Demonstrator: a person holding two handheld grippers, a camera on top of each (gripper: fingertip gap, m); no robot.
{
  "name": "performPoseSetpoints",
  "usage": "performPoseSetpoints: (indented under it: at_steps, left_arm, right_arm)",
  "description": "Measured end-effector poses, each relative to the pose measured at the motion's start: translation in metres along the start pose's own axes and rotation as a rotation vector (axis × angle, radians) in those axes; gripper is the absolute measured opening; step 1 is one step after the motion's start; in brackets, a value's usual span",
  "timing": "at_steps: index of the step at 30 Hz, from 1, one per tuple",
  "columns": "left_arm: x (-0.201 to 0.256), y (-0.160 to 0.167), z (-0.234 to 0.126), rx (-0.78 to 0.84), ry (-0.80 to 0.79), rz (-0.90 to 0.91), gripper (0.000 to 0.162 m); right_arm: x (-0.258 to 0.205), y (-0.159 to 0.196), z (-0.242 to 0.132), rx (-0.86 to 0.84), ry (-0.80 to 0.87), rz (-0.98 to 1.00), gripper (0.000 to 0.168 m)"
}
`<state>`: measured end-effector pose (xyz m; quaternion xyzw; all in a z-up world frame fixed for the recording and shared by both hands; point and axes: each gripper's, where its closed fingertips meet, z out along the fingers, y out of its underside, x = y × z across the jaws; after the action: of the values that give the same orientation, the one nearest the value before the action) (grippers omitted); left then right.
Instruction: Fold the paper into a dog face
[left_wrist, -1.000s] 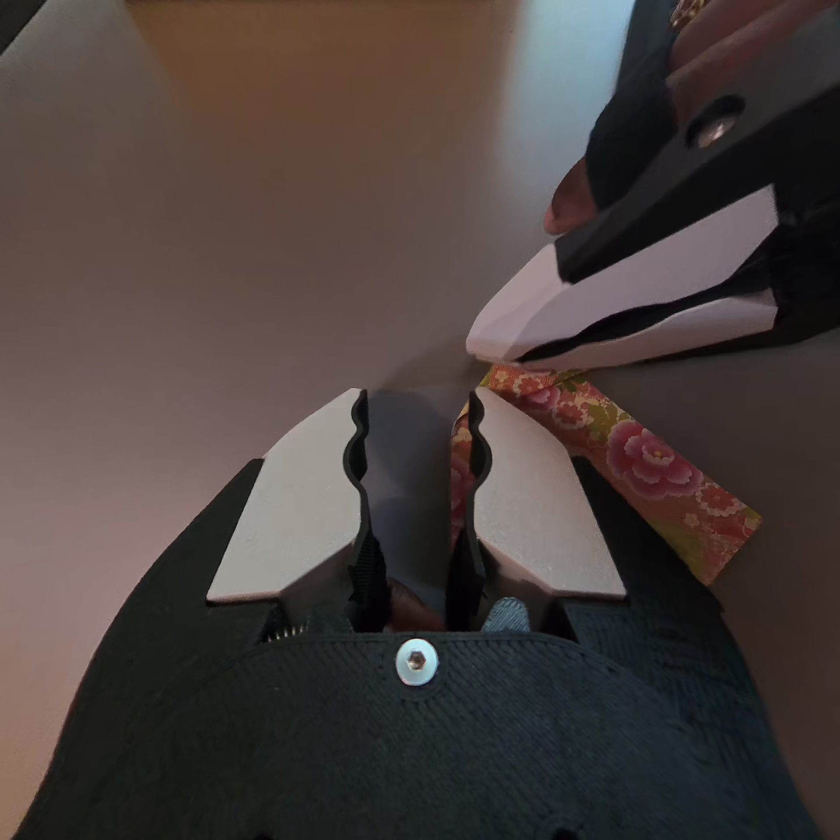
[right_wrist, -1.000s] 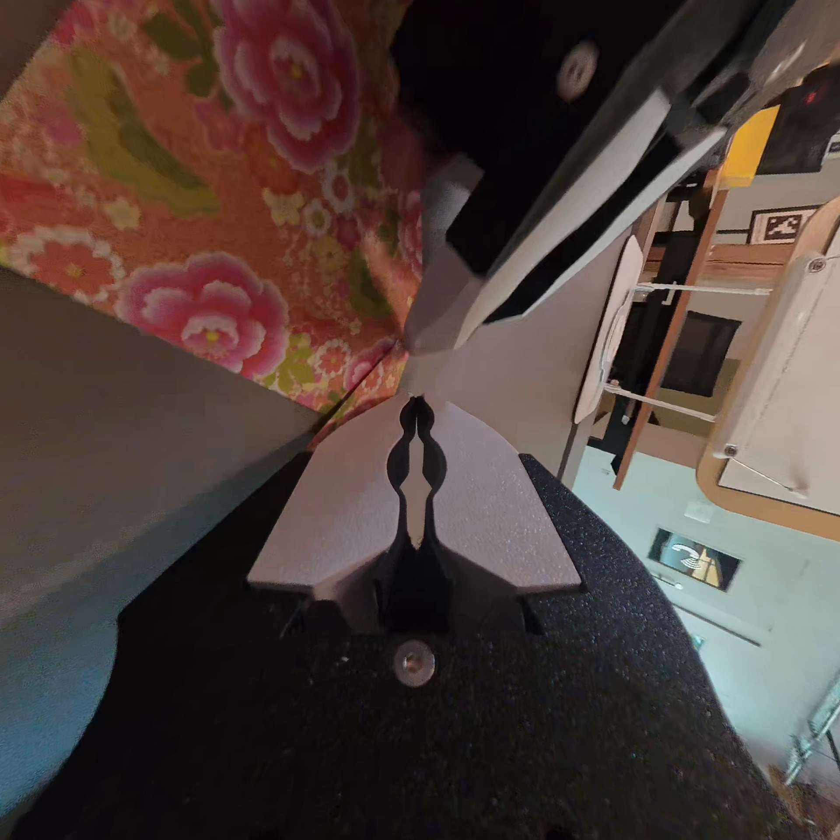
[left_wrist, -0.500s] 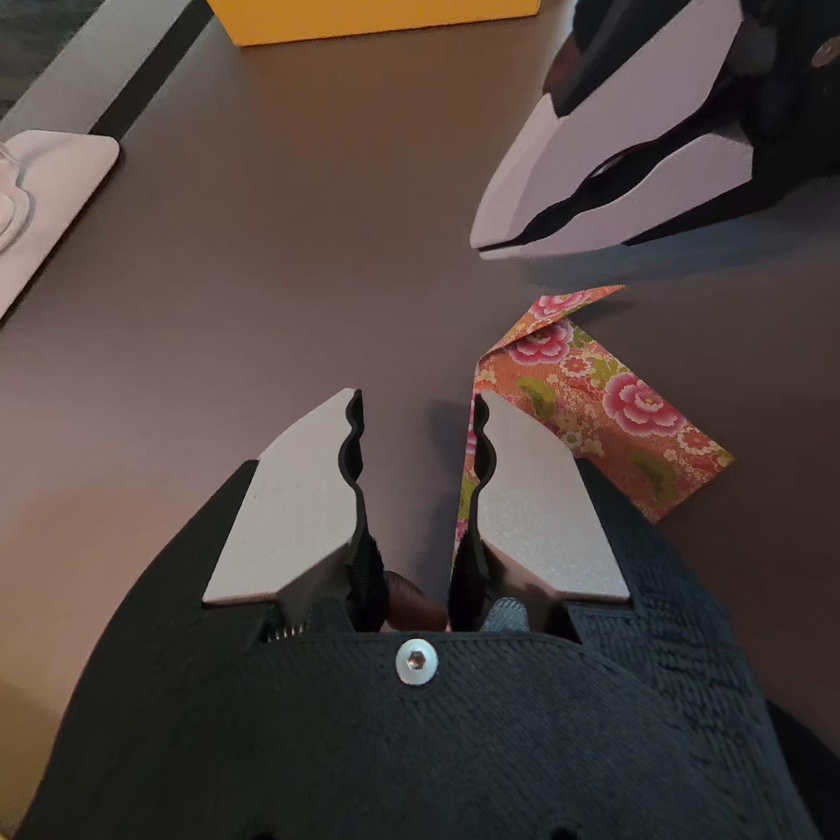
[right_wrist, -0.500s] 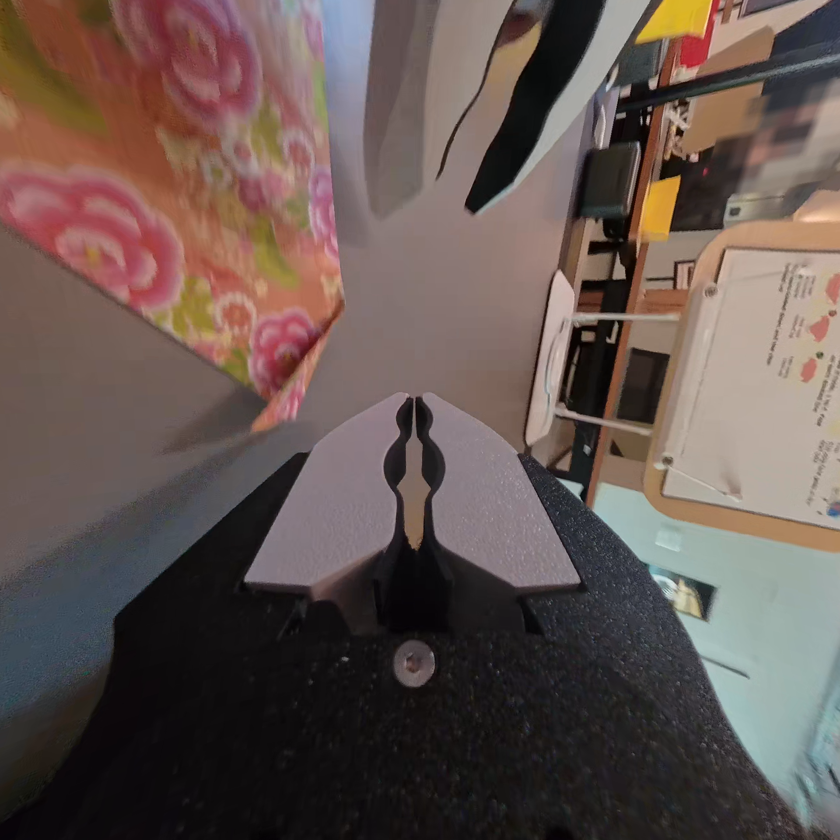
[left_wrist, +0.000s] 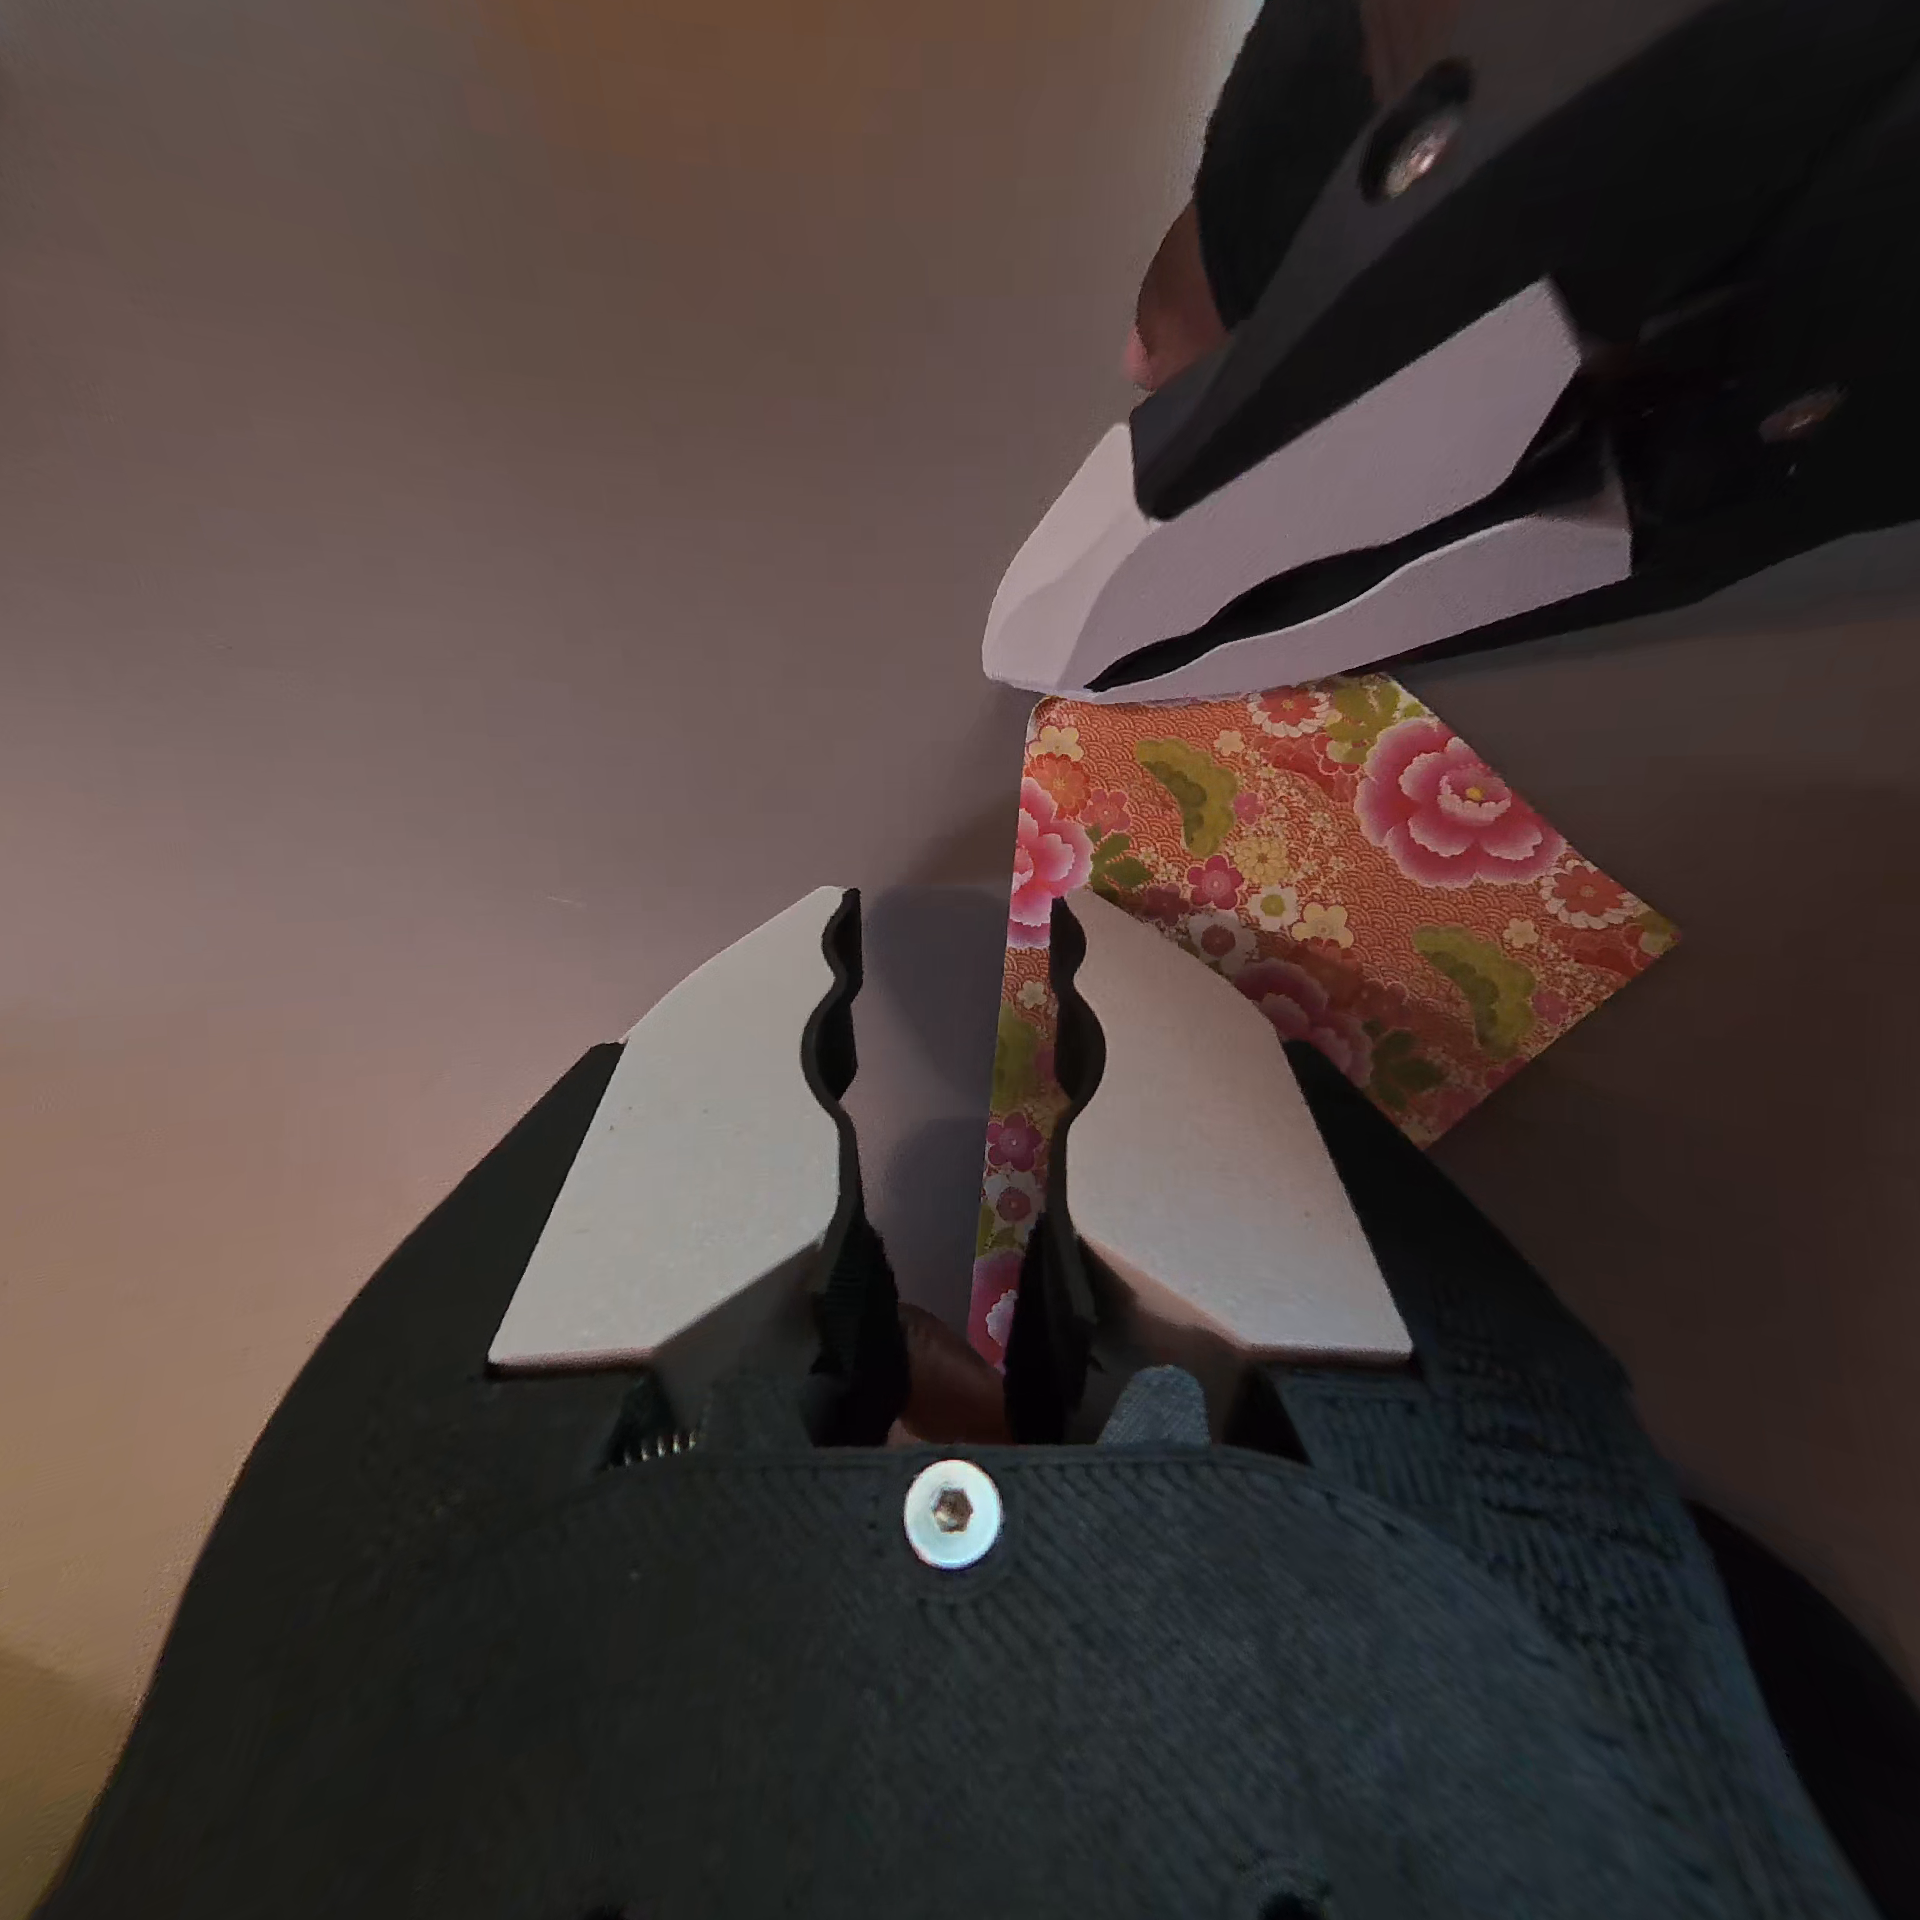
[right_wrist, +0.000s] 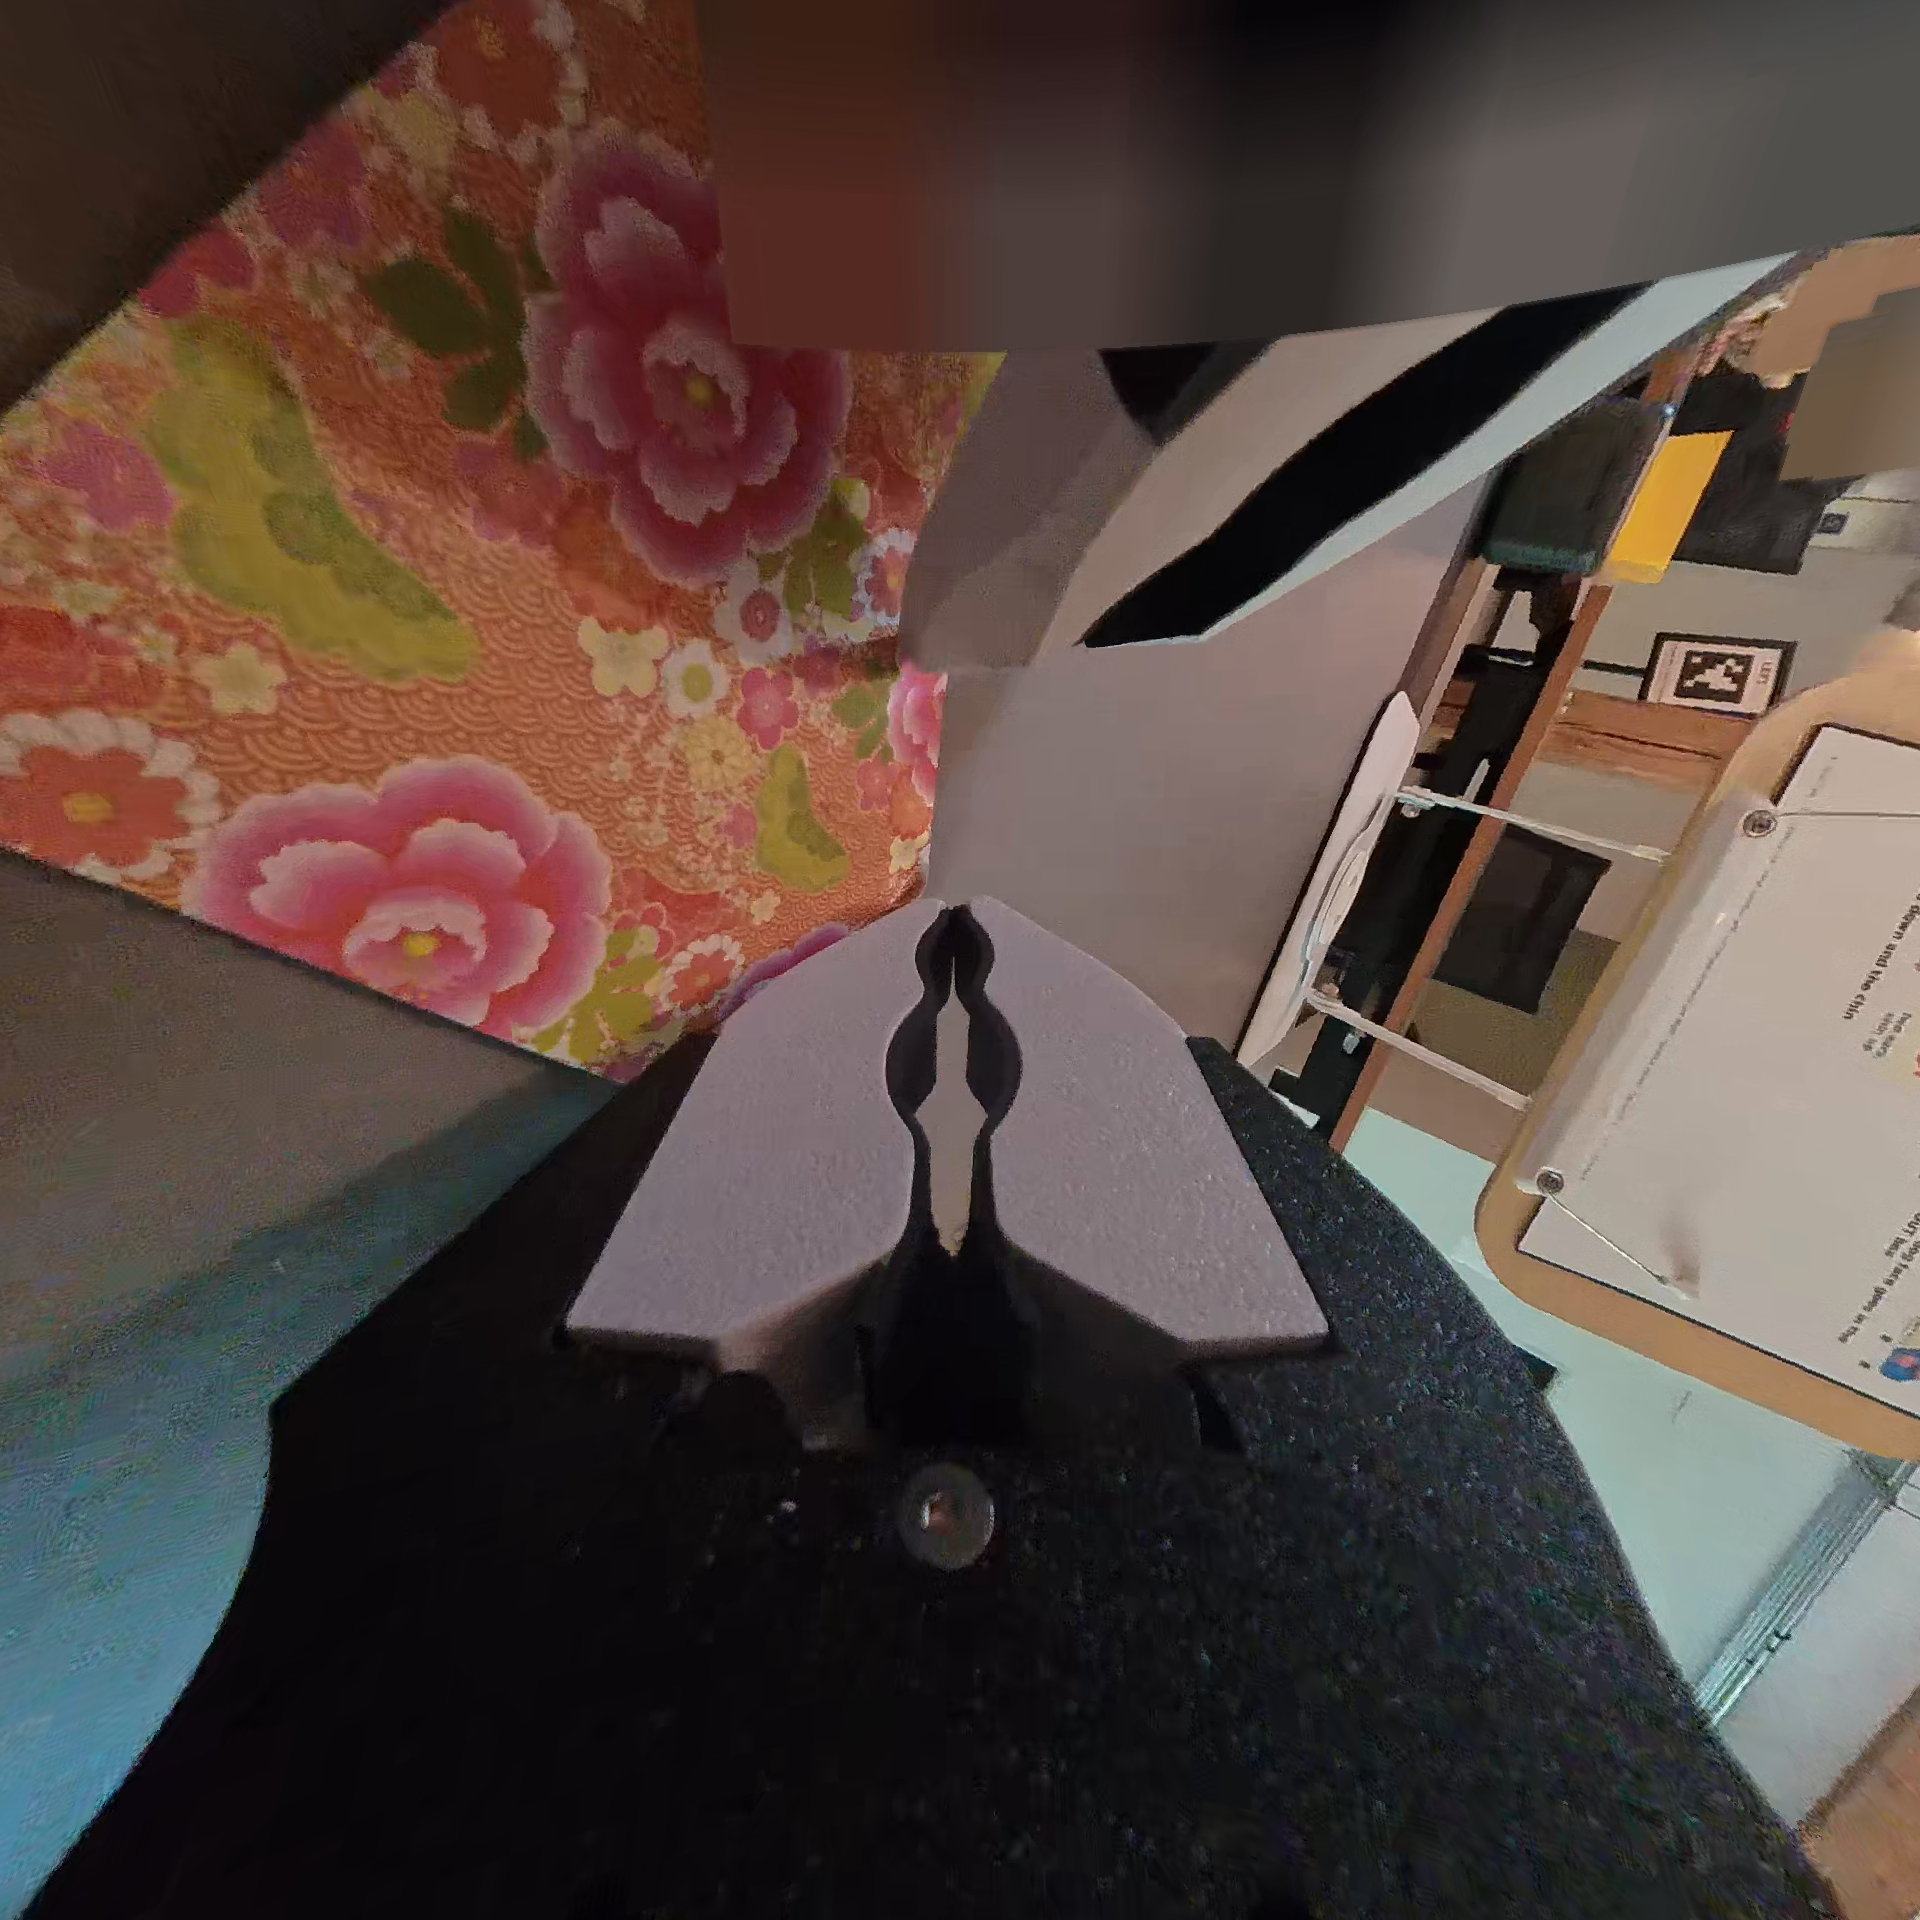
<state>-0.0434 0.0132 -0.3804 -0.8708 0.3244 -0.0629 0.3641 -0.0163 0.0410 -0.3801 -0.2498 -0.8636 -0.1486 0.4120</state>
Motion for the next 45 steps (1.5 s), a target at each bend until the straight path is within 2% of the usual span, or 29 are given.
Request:
performPoseSetpoints:
  at_steps: [3,5,6,8,14,23,25,26,28,29,31,34,36,40,42,44,45]
  left_arm:
    - [0.0,0.0,0.0,0.018,0.006,0.02,0.034]
    - [0.0,0.0,0.0,0.027,0.006,0.026,0.035]
    - [-0.001,0.0,0.0,0.03,0.005,0.027,0.035]
    - [-0.001,-0.001,0.0,0.035,0.002,0.036,0.036]
    - [-0.001,-0.001,0.0,0.049,0.005,0.052,0.035]
    - [0.0,-0.002,0.0,0.064,0.008,0.068,0.035]
    - [0.0,-0.002,0.0,0.066,0.004,0.074,0.035]
    - [0.0,-0.002,0.0,0.068,0.002,0.077,0.035]
    - [-0.001,-0.002,0.0,0.074,-0.001,0.084,0.036]
    - [-0.001,-0.002,0.0,0.075,-0.002,0.086,0.036]
    - [-0.001,-0.002,0.0,0.077,-0.002,0.089,0.036]
    - [-0.001,-0.002,0.0,0.082,0.004,0.087,0.036]
    - [-0.001,-0.002,0.0,0.086,0.002,0.09,0.037]
    - [-0.001,-0.002,0.0,0.096,0.0,0.093,0.036]
    - [-0.001,-0.002,0.0,0.105,0.007,0.09,0.036]
    - [-0.003,-0.003,0.0,0.113,0.004,0.087,0.038]
    - [-0.004,-0.003,0.0,0.116,-0.005,0.087,0.038]
  right_arm:
    - [-0.001,0.0,0.001,-0.034,-0.085,-0.006,0.0]
    - [0.001,0.001,0.001,0.047,-0.153,0.088,0.0]
    - [0.014,0.005,0.0,0.086,-0.113,0.214,0.0]
    - [0.028,0.013,-0.005,0.11,-0.054,0.292,0.0]
    - [0.003,-0.001,0.004,0.068,-0.035,0.075,0.0]
    - [0.003,-0.003,0.005,-0.108,-0.002,-0.153,0.0]
    - [0.003,-0.002,0.006,-0.022,-0.054,-0.02,0.0]
    - [0.003,0.001,0.004,0.047,-0.117,0.117,0.0]
    - [0.03,0.016,-0.005,0.099,-0.042,0.401,0.0]
    - [0.036,0.021,-0.012,0.121,-0.016,0.42,0.0]
    - [0.028,0.024,-0.015,0.102,-0.023,0.319,0.0]
    - [0.013,0.008,-0.008,0.082,0.047,0.04,0.0]
    - [0.004,-0.003,0.0,0.08,0.039,-0.013,0.0]
    - [0.004,-0.003,0.004,0.01,0.023,-0.048,0.0]
    - [0.003,-0.005,0.004,-0.035,-0.021,-0.199,0.0]
    - [0.002,-0.006,0.006,-0.072,-0.094,-0.248,0.0]
    - [0.003,-0.007,0.008,-0.081,-0.075,-0.271,0.0]
